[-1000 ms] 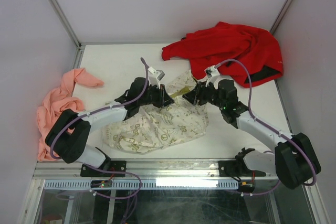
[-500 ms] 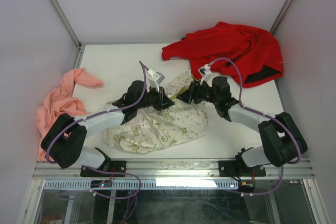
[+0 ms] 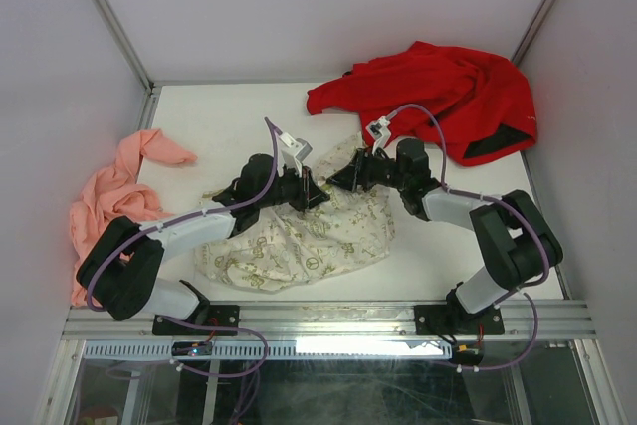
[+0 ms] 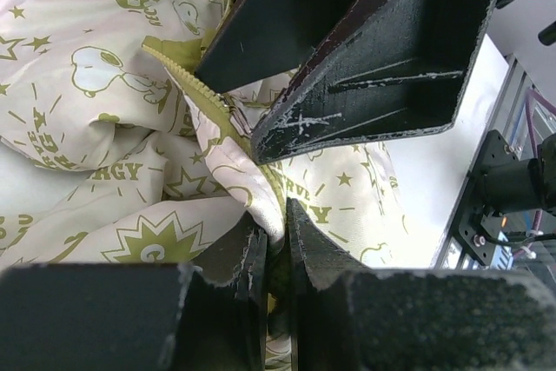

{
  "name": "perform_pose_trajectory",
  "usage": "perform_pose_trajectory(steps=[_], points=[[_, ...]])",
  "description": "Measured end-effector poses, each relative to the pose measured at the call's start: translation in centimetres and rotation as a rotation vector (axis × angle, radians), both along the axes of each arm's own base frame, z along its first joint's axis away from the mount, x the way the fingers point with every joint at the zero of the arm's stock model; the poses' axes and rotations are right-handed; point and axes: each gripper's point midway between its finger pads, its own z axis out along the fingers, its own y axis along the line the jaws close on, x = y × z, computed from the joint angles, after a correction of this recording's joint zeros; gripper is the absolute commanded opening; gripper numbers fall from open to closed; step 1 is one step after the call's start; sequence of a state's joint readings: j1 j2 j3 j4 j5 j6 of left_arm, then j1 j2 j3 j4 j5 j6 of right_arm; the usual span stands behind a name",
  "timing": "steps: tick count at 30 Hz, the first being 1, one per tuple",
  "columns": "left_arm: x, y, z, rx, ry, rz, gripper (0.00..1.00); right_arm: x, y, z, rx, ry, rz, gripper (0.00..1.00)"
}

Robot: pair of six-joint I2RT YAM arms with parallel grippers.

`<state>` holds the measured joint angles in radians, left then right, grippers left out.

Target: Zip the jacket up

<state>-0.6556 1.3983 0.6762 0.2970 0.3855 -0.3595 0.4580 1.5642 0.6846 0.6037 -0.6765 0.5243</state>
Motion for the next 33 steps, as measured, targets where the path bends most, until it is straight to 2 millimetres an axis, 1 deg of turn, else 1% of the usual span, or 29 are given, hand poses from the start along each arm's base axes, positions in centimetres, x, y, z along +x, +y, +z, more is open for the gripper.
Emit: perform_pose_trajectory(steps=[5,11,22,25,26,29,33], points=[[-0.1,0.1,-0.1,0.003,-0.005,-0.001,0.00,-0.6,0.5,0.5,0.038,0.010,0.044,0.55],[-0.3,0.4,-0.5,0.011,-0.003,0.006,0.00,-0.9,0.5,0.9,0.056,0.022,0.059,0.46],[-0.7,1.0,-1.4,0.027,0.011,0.017,0.00,-1.5,0.1,0.4,0.059,0.042,0.054,0.42],[-0.9,1.2,-1.5,0.027,0.012,0.018,0.07,-1.5,0.1,0.5,0.063,0.042,0.054,0.41],[-0.9,1.2,-1.5,0.027,0.011,0.021,0.11,-1.5,0.1,0.5,0.064,0.042,0.054,0.41],[-0.7,1.3,-1.4,0.025,0.013,0.038,0.32,-1.6,0.0,0.6,0.064,0.040,0.052,0.41],[-0.7,1.3,-1.3,0.011,0.040,0.058,0.42,-1.8,-0.1,1.1,0.066,0.022,0.052,0.40]])
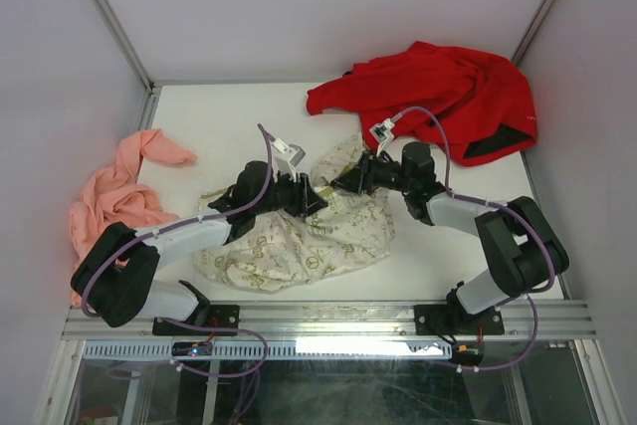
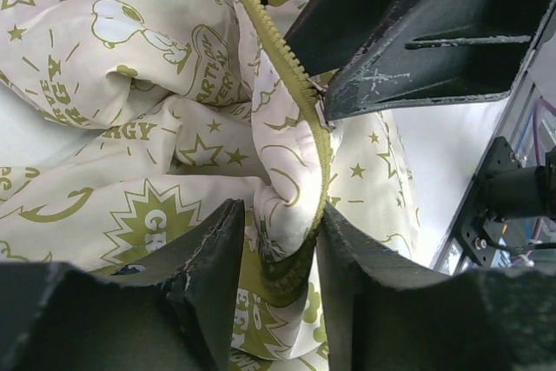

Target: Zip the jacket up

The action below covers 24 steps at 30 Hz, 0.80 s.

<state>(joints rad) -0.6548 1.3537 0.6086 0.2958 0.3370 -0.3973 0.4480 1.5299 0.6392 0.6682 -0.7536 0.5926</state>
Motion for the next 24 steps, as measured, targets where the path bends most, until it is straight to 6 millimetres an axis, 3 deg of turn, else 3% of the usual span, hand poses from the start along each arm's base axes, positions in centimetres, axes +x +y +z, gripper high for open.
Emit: perform_pose_trajectory(steps=[12,19,24], points=[[0.5,-0.6,0.6,-0.042,0.064,0.001,0.47,-0.5,-0.4,0.2,-0.002,-0.014,-0.010,0.30],[0.2,-0.6,1.2,-0.062,0.077,-0.002,0.33,-0.8,-0.6,0.3,-0.001,-0.013,-0.012,0.19],[0.4,-0.9,1.5,-0.068,0.079,-0.006,0.22,-1.0,-0.6,0.6,0.005,-0.013,-0.005,0.17]])
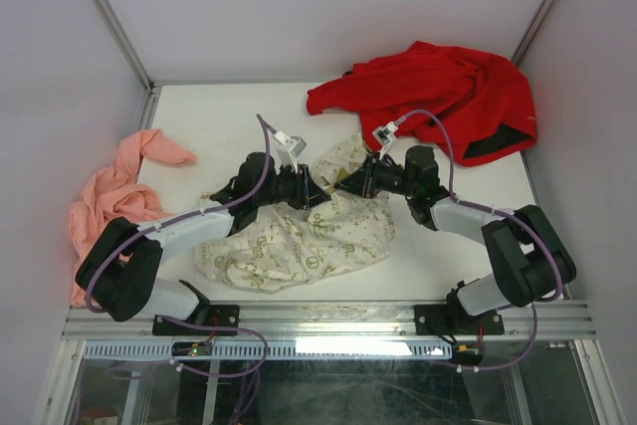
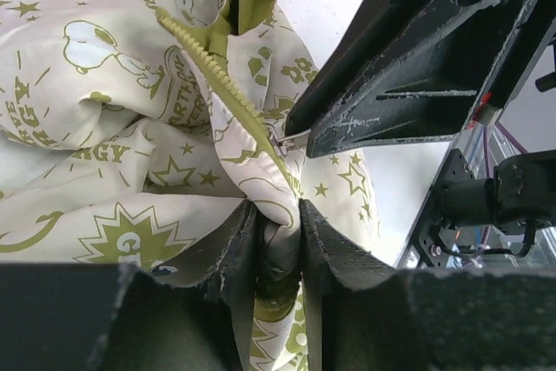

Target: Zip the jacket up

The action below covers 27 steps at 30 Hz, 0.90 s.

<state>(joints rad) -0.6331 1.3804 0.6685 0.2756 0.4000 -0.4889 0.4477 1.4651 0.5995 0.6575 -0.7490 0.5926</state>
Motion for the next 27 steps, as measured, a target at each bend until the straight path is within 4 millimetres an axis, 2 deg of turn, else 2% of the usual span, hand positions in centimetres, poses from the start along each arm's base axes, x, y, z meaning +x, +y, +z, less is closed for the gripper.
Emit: perform_pose_trajectory(steps=[6,15,18,25,26,27], points=[[-0.1,-0.4,-0.1,-0.004,0.013,-0.021,0.09,-0.1,0.1,0.0,-0.001,0.000,0.002,0.18],[-0.4,-0.6,0.1,-0.018,0.018,-0.042,0.03,0.1,0.2,-0.6,-0.014,0.004,-0.008,0.17],[-0.4,-0.6,0.1,-0.019,0.018,-0.042,0.01,0.1,0.3,-0.9,-0.021,0.009,-0.009,0.10],[-0.5,-0.7,0.1,-0.020,0.020,-0.045,0.00,-0.2,0.3,-1.5,-0.038,0.029,-0.004,0.10],[-0.5,-0.6,0.1,-0.018,0.023,-0.045,0.00,-0.3,0.2,-1.7,-0.044,0.039,-0.003,0.00],[-0.6,-0.6,0.0,-0.015,0.026,-0.045,0.00,-0.5,0.1,-2.0,-0.056,0.061,-0.004,0.00]])
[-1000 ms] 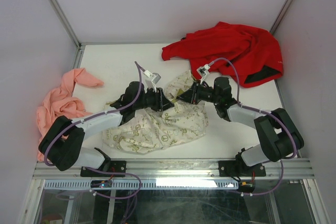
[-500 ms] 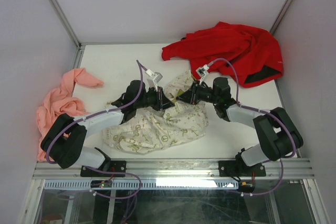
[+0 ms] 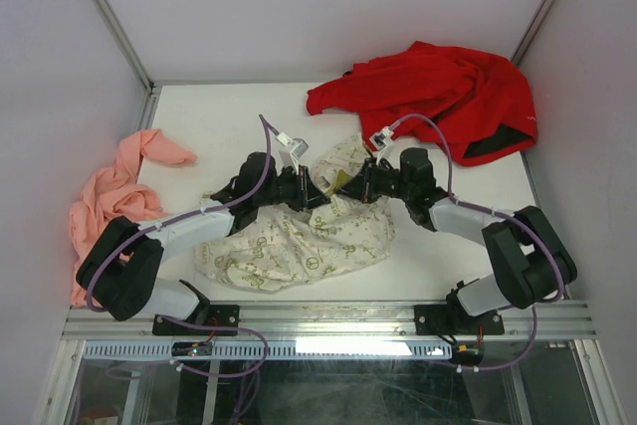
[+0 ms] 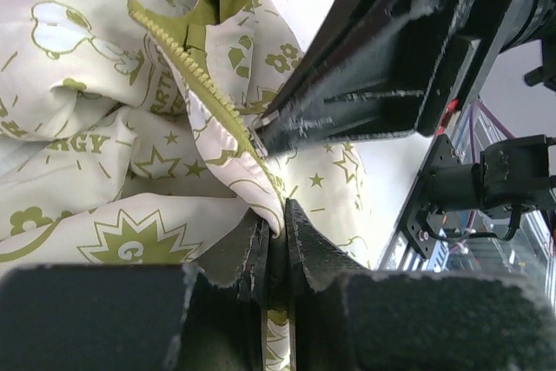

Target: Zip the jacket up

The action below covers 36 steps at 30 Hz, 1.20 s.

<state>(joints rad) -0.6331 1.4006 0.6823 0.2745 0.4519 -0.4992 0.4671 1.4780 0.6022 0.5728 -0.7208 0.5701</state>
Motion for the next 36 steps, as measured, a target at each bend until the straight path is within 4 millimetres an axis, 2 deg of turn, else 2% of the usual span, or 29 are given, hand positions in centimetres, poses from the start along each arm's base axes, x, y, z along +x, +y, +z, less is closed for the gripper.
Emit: perform_pose_trajectory(steps=[3,5,11,14,20,21,24,25,28,31,33,36], points=[[-0.3,0.3,-0.1,0.012,0.013,0.003,0.00,1.0,-1.3,-0.8,-0.100,-0.034,-0.081,0.00],[-0.6,0.6,0.4,0.013,0.012,0.006,0.00,1.9,-2.3,-0.3,-0.164,-0.084,-0.146,0.00],[-1.6,1.6,2.4,-0.005,-0.023,0.022,0.00,4.9,-6.6,3.9,-0.316,-0.242,-0.363,0.00],[-1.4,2.0,3.2,-0.009,-0.047,0.053,0.00,4.6,-7.5,4.9,-0.354,-0.249,-0.386,0.00],[-0.9,2.6,3.9,-0.002,-0.070,0.104,0.00,3.8,-9.2,5.3,-0.394,-0.196,-0.401,0.00],[-1.0,2.8,3.6,0.010,-0.062,0.103,0.00,4.1,-10.1,5.4,-0.419,-0.213,-0.434,0.00],[-1.8,3.6,2.5,0.055,-0.018,0.106,0.00,6.2,-15.3,6.8,-0.473,-0.251,-0.624,0.00],[-1.9,3.7,2.2,0.066,-0.006,0.105,0.00,6.3,-16.3,7.5,-0.475,-0.267,-0.658,0.00],[-1.9,3.7,1.8,0.092,0.019,0.101,0.00,5.5,-17.0,9.9,-0.458,-0.336,-0.685,0.00],[-1.4,3.4,2.7,0.087,0.005,0.099,0.01,4.8,-17.2,12.3,-0.449,-0.395,-0.691,0.00],[-1.3,3.2,3.2,0.080,-0.007,0.099,0.04,4.6,-17.2,13.7,-0.438,-0.426,-0.690,0.07],[-1.3,3.3,2.8,0.085,0.004,0.101,0.15,4.2,-17.0,13.6,-0.440,-0.425,-0.664,0.20]])
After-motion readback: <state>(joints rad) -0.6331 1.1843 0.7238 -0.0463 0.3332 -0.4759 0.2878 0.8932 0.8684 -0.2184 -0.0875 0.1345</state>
